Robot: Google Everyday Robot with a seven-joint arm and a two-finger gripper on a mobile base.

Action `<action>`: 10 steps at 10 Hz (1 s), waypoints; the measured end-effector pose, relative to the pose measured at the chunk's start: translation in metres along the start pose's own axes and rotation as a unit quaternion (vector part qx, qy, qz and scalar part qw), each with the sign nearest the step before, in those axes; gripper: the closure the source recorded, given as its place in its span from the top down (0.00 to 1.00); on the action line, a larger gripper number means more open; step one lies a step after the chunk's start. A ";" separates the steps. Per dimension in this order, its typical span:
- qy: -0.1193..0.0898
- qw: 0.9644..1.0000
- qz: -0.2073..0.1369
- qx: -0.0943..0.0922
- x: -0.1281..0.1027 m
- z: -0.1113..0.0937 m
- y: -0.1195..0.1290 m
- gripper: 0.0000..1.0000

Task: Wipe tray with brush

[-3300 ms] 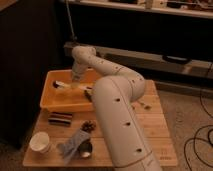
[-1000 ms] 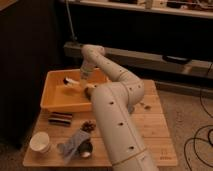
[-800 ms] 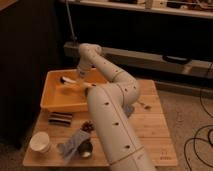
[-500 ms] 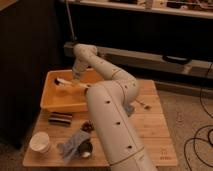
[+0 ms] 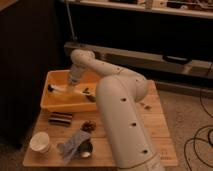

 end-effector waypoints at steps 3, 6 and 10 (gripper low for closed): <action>0.000 1.000 0.014 -0.016 0.043 0.006 0.034 0.00; 0.009 0.999 0.049 -0.018 0.084 0.003 0.044 0.00; 0.030 0.995 0.092 -0.011 0.112 0.001 0.012 0.00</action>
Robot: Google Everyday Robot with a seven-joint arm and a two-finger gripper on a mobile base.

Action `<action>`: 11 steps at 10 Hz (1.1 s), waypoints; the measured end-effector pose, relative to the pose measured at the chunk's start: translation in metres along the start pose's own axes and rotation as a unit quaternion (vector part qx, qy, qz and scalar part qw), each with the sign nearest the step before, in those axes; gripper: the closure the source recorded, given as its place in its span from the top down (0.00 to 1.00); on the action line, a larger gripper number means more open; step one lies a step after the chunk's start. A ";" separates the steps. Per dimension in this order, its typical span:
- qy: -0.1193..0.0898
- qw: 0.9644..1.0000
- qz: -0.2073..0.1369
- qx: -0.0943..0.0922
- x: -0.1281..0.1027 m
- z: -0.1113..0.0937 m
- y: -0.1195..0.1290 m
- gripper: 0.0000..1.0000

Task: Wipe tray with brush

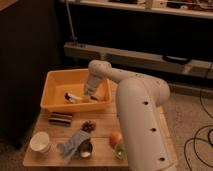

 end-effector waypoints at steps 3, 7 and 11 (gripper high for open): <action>0.013 1.000 0.016 0.011 0.004 -0.008 -0.034 0.00; 0.010 1.000 0.002 0.029 -0.044 -0.022 -0.056 0.00; 0.001 0.997 -0.068 0.028 -0.113 -0.033 -0.035 0.00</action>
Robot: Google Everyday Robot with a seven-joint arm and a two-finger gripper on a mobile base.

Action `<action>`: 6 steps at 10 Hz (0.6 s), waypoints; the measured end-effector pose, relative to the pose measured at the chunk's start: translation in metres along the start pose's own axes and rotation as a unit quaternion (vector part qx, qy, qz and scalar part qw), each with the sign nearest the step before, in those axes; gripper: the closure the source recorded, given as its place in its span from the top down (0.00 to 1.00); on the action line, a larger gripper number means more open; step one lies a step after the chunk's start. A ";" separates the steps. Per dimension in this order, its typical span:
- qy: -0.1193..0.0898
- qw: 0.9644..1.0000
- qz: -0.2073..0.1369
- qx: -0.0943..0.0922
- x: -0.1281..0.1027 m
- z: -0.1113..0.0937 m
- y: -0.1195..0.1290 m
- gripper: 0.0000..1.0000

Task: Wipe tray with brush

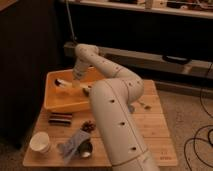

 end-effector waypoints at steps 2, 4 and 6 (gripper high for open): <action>-0.004 1.000 -0.026 -0.005 -0.021 0.003 0.016 0.00; -0.009 0.998 -0.052 -0.023 -0.036 0.016 0.040 0.00; -0.010 0.997 -0.057 -0.042 -0.027 0.030 0.061 0.00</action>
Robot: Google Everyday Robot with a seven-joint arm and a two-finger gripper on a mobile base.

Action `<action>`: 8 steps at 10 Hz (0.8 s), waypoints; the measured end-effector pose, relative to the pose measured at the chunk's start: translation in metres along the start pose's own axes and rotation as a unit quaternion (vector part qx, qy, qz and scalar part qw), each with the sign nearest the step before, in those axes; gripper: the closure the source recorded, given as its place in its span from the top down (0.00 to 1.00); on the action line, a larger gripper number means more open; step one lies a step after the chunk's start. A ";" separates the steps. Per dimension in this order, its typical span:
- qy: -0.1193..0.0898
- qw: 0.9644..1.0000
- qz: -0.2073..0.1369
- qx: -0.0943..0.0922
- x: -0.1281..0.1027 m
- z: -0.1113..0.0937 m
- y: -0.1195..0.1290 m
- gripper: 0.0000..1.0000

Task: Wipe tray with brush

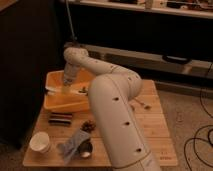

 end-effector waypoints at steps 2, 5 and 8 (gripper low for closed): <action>-0.004 1.000 0.006 -0.008 0.018 0.002 0.016 0.00; -0.008 1.000 0.023 -0.018 0.061 -0.001 0.048 0.00; -0.002 0.998 0.058 -0.026 0.101 0.003 0.062 0.00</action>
